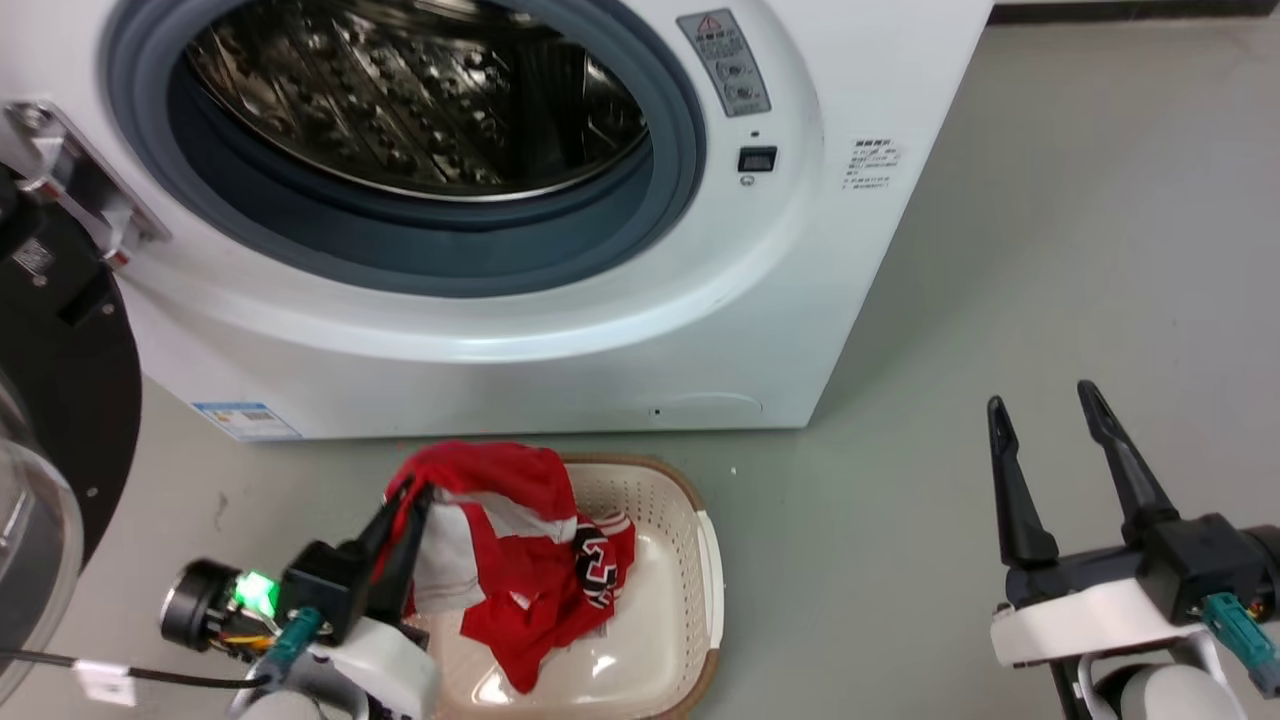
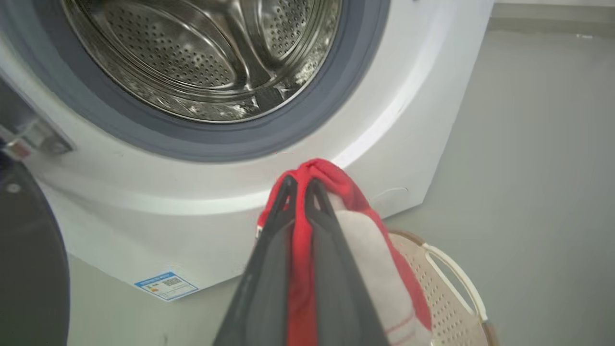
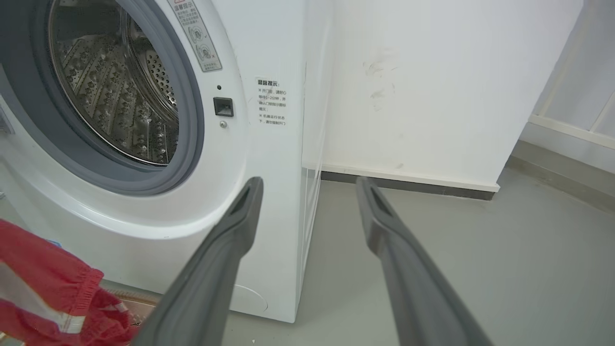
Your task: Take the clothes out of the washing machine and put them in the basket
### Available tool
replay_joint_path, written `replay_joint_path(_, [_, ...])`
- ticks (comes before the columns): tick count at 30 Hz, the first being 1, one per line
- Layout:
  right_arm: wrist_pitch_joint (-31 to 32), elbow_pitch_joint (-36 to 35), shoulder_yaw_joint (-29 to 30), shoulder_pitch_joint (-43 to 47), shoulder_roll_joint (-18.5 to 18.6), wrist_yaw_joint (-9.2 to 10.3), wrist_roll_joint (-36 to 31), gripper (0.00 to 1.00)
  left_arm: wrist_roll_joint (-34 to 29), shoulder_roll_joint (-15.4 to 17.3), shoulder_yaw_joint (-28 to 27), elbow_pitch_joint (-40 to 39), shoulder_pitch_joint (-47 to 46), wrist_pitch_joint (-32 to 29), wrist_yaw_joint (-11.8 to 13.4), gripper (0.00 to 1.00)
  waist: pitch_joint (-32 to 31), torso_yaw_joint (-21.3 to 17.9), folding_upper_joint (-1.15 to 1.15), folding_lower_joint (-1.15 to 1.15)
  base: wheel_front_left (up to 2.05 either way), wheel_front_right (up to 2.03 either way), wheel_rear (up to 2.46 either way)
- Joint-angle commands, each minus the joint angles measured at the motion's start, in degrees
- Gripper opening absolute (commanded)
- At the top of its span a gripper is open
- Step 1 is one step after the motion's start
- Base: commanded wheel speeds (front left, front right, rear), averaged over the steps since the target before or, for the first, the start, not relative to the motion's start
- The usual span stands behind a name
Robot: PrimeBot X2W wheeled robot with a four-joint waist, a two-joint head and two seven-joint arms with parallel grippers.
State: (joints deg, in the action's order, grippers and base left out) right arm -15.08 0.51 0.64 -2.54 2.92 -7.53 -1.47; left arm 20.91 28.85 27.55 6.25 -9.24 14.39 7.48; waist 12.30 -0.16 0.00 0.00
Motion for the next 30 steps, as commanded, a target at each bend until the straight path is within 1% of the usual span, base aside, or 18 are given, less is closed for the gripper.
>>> replay_joint_path(1, [-0.14, -0.20, -0.29, -1.53, -0.06, 0.08, -0.34, 1.00, -0.85, -0.39, 1.07, 3.10, -1.02, 0.46, -0.96, 0.00, 2.31, -0.30, 0.00, 0.00, 0.00, 0.00, 0.00])
replay_joint_path(3, [-0.13, -0.57, -0.52, -2.34, -0.07, 0.08, -0.69, 1.00, -1.26, -1.52, 2.02, 8.31, -2.62, 0.50, -2.13, 0.00, 4.39, -0.74, 0.00, 0.00, 0.00, 0.00, 0.00])
replay_joint_path(6, [-0.14, -1.29, 0.05, -3.78, -0.07, 0.08, -1.25, 1.00, -1.71, -3.69, 2.53, 15.21, -5.80, 0.69, -2.83, 0.00, 7.78, -1.23, 0.00, 0.00, 0.00, 0.00, 0.00])
replay_joint_path(8, [-0.14, -1.59, 0.27, -4.80, -0.09, 0.08, -1.65, 1.00, -2.30, -4.98, 3.13, 19.99, -7.93, 0.76, -3.81, 0.00, 10.09, -1.60, 0.00, 0.00, 0.00, 0.00, 0.00])
replay_joint_path(10, [-0.14, -2.02, 0.18, -5.92, -0.09, 0.08, -2.00, 1.00, -3.39, -5.93, 4.48, 25.05, -10.62, 0.82, -5.17, 0.00, 12.51, -2.13, 0.00, 0.00, 0.00, 0.00, 0.00])
replay_joint_path(11, [-0.14, -2.85, -0.45, -7.20, -0.08, 0.08, -2.08, 1.00, -4.55, -7.94, 6.01, 32.16, -14.82, 0.89, -7.09, 0.00, 16.11, -2.81, 0.00, 0.00, 0.00, 0.00, 0.00])
replay_joint_path(15, [-0.14, -4.27, -1.01, -8.98, -0.08, 0.08, -2.07, 1.00, -5.60, -10.11, 6.98, 40.24, -20.37, 0.88, -8.94, 0.00, 21.02, -3.48, 0.00, 0.00, 0.00, 0.00, 0.00])
replay_joint_path(22, [-0.14, -6.10, -0.64, -10.91, -0.09, 0.08, -2.34, 1.00, -7.18, -12.50, 7.48, 48.89, -28.48, 0.81, -10.37, 0.00, 28.33, -4.69, 0.00, 0.00, 0.00, 0.00, 0.00])
replay_joint_path(30, [-0.14, -7.89, 0.55, -12.42, -0.09, 0.08, -1.70, 1.00, -8.45, -13.16, 7.58, 54.49, -34.49, 0.82, -10.71, 0.00, 34.03, -6.02, 0.00, 0.00, 0.00, 0.00, 0.00])
